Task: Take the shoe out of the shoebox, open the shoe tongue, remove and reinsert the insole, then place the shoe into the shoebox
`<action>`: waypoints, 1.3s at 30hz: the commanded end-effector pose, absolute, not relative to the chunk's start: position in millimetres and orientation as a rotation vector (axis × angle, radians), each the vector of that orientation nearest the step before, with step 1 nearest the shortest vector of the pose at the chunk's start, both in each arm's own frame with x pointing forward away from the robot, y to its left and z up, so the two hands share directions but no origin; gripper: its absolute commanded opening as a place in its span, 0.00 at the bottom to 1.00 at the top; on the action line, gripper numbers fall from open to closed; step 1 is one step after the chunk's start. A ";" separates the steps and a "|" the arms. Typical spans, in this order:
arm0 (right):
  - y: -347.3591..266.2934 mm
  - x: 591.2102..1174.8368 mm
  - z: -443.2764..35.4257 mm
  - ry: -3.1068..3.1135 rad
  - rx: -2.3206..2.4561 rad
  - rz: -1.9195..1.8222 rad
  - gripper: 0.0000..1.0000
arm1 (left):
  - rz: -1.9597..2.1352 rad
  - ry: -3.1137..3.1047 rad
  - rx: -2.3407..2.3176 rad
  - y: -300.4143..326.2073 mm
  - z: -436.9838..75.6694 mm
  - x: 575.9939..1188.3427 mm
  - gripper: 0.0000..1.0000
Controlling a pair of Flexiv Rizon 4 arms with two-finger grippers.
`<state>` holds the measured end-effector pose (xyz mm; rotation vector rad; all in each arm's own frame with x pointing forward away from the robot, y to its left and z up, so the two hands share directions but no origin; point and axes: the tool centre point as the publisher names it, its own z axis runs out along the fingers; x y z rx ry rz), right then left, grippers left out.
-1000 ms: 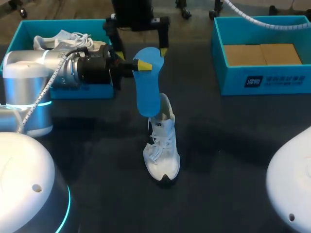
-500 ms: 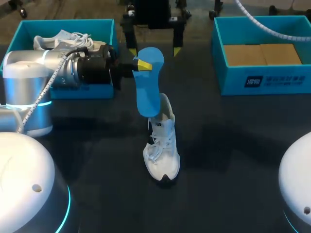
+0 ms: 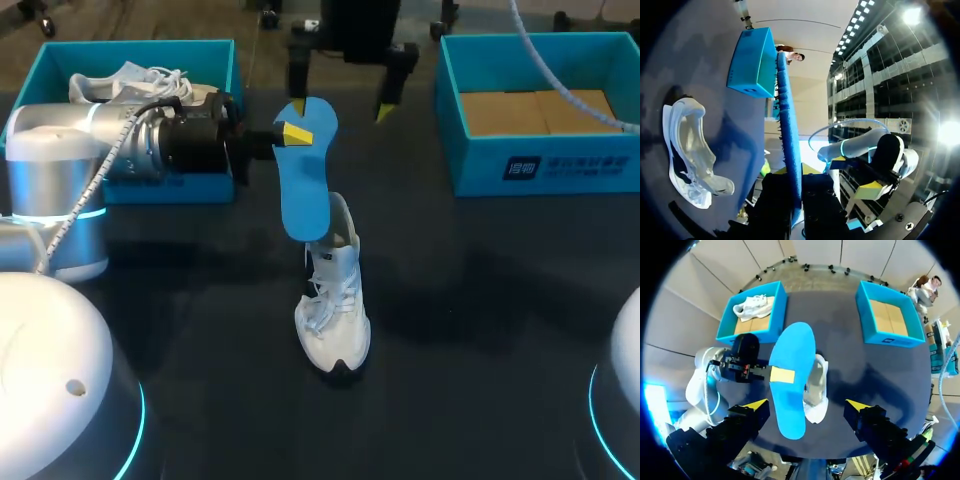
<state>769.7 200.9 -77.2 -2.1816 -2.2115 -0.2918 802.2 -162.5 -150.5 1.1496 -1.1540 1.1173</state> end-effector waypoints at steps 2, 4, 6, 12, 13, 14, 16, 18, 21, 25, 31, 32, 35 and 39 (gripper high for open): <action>186.1 769.1 -83.0 -1.998 -1.953 -0.596 1.00 | 1.117 -1.154 1.153 -162.4 -149.9 801.3 0.00; 183.3 769.2 -83.9 -1.963 -1.936 -0.631 1.00 | 1.117 -1.154 1.153 -162.4 -149.9 801.3 0.00; 180.5 769.8 -85.9 -1.943 -1.919 -0.642 1.00 | 1.117 -1.154 1.153 -162.4 -149.9 801.3 0.00; 173.6 769.9 -92.4 -1.874 -1.880 -0.724 1.00 | 1.117 -1.154 1.153 -162.4 -149.9 801.3 0.00; 172.4 769.8 -93.7 -1.862 -1.873 -0.743 1.00 | 1.117 -1.154 1.153 -162.4 -149.9 801.3 0.00; 169.5 769.3 -96.3 -1.827 -1.852 -0.800 1.00 | 1.117 -1.154 1.153 -162.4 -149.9 801.3 0.00; 167.4 769.2 -98.7 -1.815 -1.835 -0.813 1.00 | 1.117 -1.154 1.153 -162.4 -149.9 801.3 0.00; 164.0 769.1 -102.7 -1.791 -1.828 -0.831 1.00 | 1.117 -1.154 1.153 -162.4 -149.9 801.3 0.00; 160.2 769.1 -108.2 -1.773 -1.830 -0.828 1.00 | 1.117 -1.154 1.153 -162.4 -149.9 801.3 0.00; 155.0 769.2 -114.6 -1.715 -1.792 -0.898 1.00 | 1.117 -1.154 1.153 -162.4 -149.9 801.3 0.00; 148.5 770.3 -120.8 -1.647 -1.728 -0.984 1.00 | 1.117 -1.154 1.153 -162.4 -149.9 801.3 0.00; 147.6 770.3 -121.3 -1.641 -1.723 -0.993 1.00 | 1.117 -1.154 1.153 -162.4 -149.9 801.3 0.00; 143.6 770.4 -123.8 -1.604 -1.695 -1.048 1.00 | 1.117 -1.154 1.153 -162.4 -149.9 801.3 0.00; 139.9 771.0 -126.1 -1.586 -1.679 -1.070 1.00 | 1.117 -1.154 1.153 -162.4 -149.9 801.3 0.00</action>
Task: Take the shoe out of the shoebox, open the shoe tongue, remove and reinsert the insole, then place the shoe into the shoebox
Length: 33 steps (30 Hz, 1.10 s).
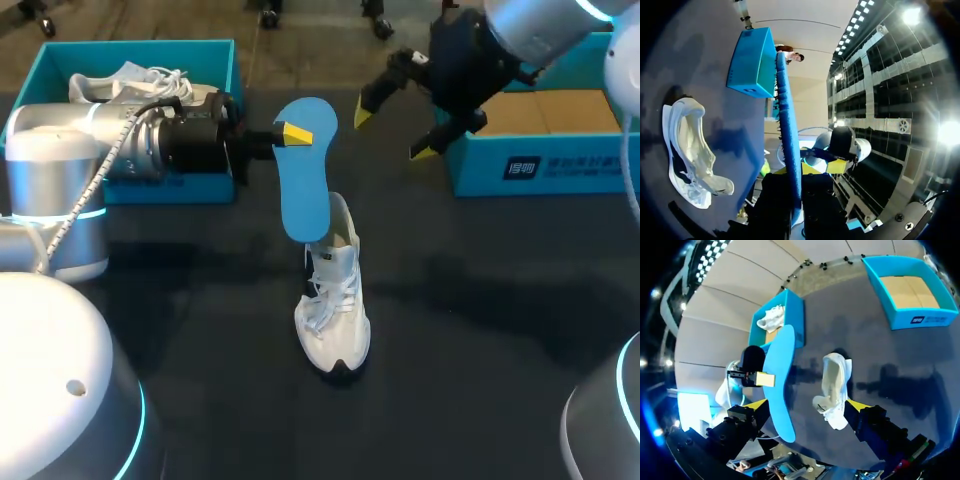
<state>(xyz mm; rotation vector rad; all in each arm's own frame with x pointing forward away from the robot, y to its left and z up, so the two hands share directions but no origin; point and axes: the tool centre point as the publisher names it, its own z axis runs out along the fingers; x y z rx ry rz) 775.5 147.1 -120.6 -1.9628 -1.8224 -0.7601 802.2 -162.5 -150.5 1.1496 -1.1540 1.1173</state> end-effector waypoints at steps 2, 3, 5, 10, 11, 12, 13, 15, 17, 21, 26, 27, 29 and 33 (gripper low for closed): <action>139.1 771.5 -126.8 -1.578 -1.675 -1.075 1.00 | 1.117 -1.154 1.153 -162.4 -149.9 801.3 0.00; 138.8 772.0 -127.2 -1.570 -1.666 -1.093 1.00 | 1.117 -1.154 1.153 -162.4 -149.9 801.3 0.00; 137.4 772.7 -128.6 -1.550 -1.650 -1.125 1.00 | 1.117 -1.154 1.153 -162.4 -149.9 801.3 0.00; 136.1 776.3 -132.5 -1.531 -1.589 -1.181 1.00 | 1.117 -1.154 1.153 -162.4 -149.9 801.3 0.00; 136.3 777.4 -133.2 -1.524 -1.560 -1.212 1.00 | 1.117 -1.154 1.153 -162.4 -149.9 801.3 0.00; 136.3 778.0 -133.6 -1.521 -1.558 -1.214 1.00 | 1.117 -1.154 1.153 -162.4 -149.9 801.3 0.00; 136.1 779.0 -135.1 -1.515 -1.558 -1.219 1.00 | 1.117 -1.154 1.153 -162.4 -149.9 801.3 0.00; 135.6 779.7 -137.2 -1.505 -1.545 -1.240 1.00 | 1.117 -1.154 1.153 -162.4 -149.9 801.3 0.00; 135.9 780.2 -138.4 -1.494 -1.536 -1.253 1.00 | 1.117 -1.154 1.153 -162.4 -149.9 801.3 0.00; 137.8 782.6 -141.5 -1.483 -1.503 -1.276 1.00 | 1.117 -1.154 1.153 -162.4 -149.9 801.3 0.00; 141.7 785.3 -146.0 -1.436 -1.446 -1.320 1.00 | 1.117 -1.154 1.153 -162.4 -149.9 801.3 0.00; 142.1 785.6 -147.1 -1.430 -1.435 -1.330 1.00 | 1.117 -1.154 1.153 -162.4 -149.9 801.3 0.00; 143.4 786.0 -148.5 -1.426 -1.422 -1.333 1.00 | 1.117 -1.154 1.153 -162.4 -149.9 801.3 0.00; 146.5 787.0 -149.8 -1.427 -1.387 -1.319 1.00 | 1.117 -1.174 1.126 -161.9 -148.8 802.9 0.00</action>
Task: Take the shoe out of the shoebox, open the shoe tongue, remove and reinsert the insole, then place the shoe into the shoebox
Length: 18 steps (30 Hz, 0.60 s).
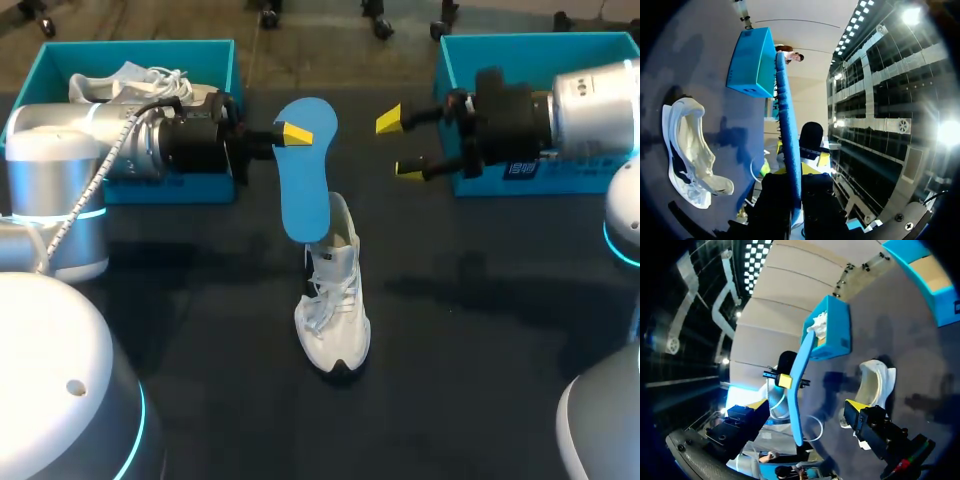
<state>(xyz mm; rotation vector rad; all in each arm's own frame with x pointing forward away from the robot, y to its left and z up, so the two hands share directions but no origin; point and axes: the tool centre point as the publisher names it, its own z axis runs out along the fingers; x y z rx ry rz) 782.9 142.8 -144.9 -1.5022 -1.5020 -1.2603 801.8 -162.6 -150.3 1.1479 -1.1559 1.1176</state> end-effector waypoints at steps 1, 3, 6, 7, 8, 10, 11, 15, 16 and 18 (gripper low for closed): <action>147.0 787.0 -150.0 -1.421 -1.381 -1.322 1.00 | 1.124 -1.187 1.116 -161.4 -148.4 803.6 0.00; 147.8 786.8 -151.1 -1.415 -1.375 -1.315 1.00 | 1.135 -1.227 1.071 -159.8 -147.5 805.6 0.00; 148.5 785.7 -155.8 -1.384 -1.376 -1.288 1.00 | 1.172 -1.311 0.992 -156.0 -144.1 808.7 0.00; 148.6 785.1 -156.3 -1.370 -1.389 -1.267 1.00 | 1.179 -1.330 0.980 -154.8 -143.1 809.5 0.00; 148.8 785.0 -156.7 -1.360 -1.399 -1.265 1.00 | 1.195 -1.363 0.959 -153.6 -142.0 810.9 0.00; 148.7 784.9 -156.9 -1.360 -1.402 -1.264 1.00 | 1.241 -1.424 0.919 -151.5 -140.1 812.6 0.00; 148.7 784.9 -156.9 -1.360 -1.402 -1.264 1.00 | 1.261 -1.454 0.904 -151.3 -139.8 813.4 0.00; 148.7 784.9 -156.9 -1.360 -1.402 -1.264 1.00 | 1.355 -1.577 0.808 -149.0 -138.3 813.0 0.00; 148.7 784.9 -156.9 -1.360 -1.402 -1.264 1.00 | 1.397 -1.594 0.790 -148.6 -137.8 812.4 0.00; 148.7 784.9 -156.9 -1.360 -1.402 -1.264 1.00 | 1.448 -1.650 0.733 -147.8 -136.9 811.5 0.00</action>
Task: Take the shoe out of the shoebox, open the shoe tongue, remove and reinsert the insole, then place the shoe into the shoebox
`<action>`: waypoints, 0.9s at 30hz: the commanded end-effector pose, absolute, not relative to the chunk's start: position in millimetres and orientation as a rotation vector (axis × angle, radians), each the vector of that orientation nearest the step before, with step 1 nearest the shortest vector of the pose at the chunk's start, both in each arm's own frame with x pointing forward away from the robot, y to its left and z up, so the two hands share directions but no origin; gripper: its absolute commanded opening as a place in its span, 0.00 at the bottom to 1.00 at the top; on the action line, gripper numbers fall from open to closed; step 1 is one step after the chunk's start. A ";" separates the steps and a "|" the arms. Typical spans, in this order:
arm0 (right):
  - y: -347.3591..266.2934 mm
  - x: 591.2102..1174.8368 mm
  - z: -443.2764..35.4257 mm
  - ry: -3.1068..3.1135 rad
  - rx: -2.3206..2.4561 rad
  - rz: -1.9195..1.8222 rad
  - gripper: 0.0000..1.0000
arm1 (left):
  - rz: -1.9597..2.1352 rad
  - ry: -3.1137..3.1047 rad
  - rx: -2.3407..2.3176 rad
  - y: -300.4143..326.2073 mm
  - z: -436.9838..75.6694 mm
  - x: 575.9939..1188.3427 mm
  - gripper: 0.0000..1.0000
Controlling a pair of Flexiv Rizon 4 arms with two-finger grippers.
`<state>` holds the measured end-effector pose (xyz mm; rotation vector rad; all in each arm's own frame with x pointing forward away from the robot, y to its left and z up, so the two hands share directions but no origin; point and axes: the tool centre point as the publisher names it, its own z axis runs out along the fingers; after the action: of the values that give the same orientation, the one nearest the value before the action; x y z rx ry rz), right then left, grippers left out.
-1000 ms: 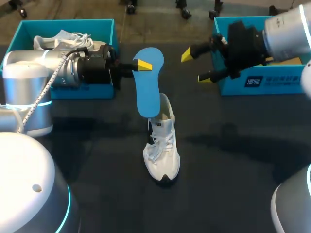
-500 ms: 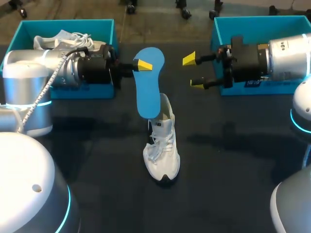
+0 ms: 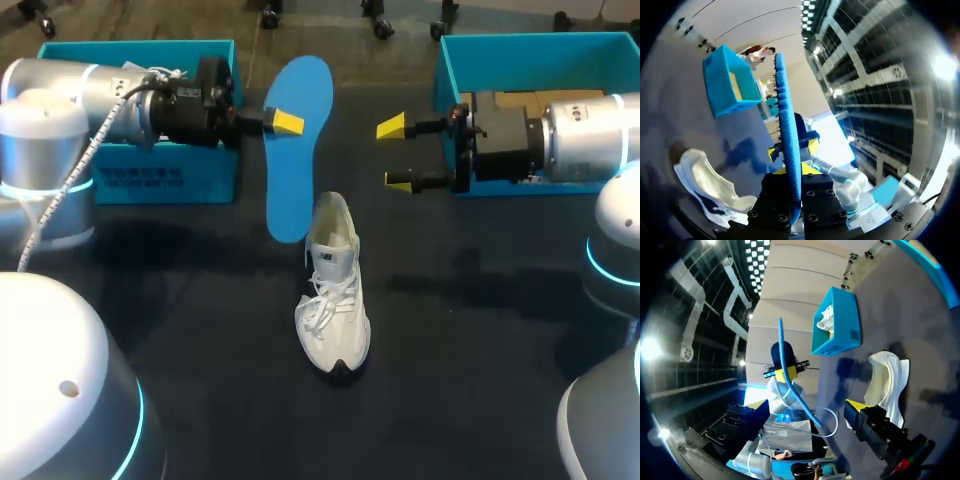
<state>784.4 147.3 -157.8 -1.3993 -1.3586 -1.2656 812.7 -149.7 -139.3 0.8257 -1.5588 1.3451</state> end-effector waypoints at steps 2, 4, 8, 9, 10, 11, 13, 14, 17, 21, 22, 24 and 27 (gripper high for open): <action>148.7 784.9 -156.9 -1.360 -1.402 -1.264 1.00 | 1.493 -1.693 0.691 -148.2 -137.7 811.0 0.00; 148.7 784.9 -156.9 -1.360 -1.402 -1.264 1.00 | 1.526 -1.698 0.662 -148.0 -136.9 811.0 0.00; 148.7 784.9 -156.9 -1.360 -1.402 -1.264 1.00 | 1.654 -1.757 0.561 -147.9 -135.0 809.7 0.00; 148.7 784.9 -156.9 -1.360 -1.402 -1.264 1.00 | 1.667 -1.766 0.538 -148.0 -134.5 809.3 0.00; 148.7 784.9 -156.9 -1.360 -1.402 -1.264 1.00 | 1.695 -1.748 0.527 -147.6 -133.2 808.8 0.00; 148.7 784.9 -156.9 -1.360 -1.402 -1.264 1.00 | 1.733 -1.751 0.515 -147.7 -131.9 809.3 0.00; 148.7 784.9 -156.9 -1.360 -1.402 -1.264 1.00 | 1.797 -1.791 0.449 -147.7 -130.3 809.5 0.00; 148.7 784.9 -156.9 -1.360 -1.402 -1.264 1.00 | 1.810 -1.788 0.441 -147.9 -130.1 809.4 0.00; 148.7 784.9 -156.9 -1.360 -1.402 -1.264 1.00 | 1.880 -1.850 0.357 -149.0 -129.1 808.4 0.00; 148.7 784.9 -156.9 -1.360 -1.402 -1.264 1.00 | 1.990 -1.914 0.227 -150.1 -128.4 805.3 0.00; 148.7 784.9 -156.9 -1.360 -1.402 -1.264 1.00 | 2.010 -1.937 0.188 -150.7 -128.3 804.9 0.00; 148.7 784.9 -156.9 -1.360 -1.402 -1.264 1.00 | 2.075 -1.970 0.105 -151.2 -127.9 803.6 0.00; 148.7 784.9 -156.9 -1.360 -1.402 -1.264 1.00 | 2.142 -2.025 -0.021 -150.5 -129.4 802.3 0.00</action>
<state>784.8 147.2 -156.5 -1.4002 -1.3612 -1.2635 806.6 -151.3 -127.4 0.1187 -1.9658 2.0396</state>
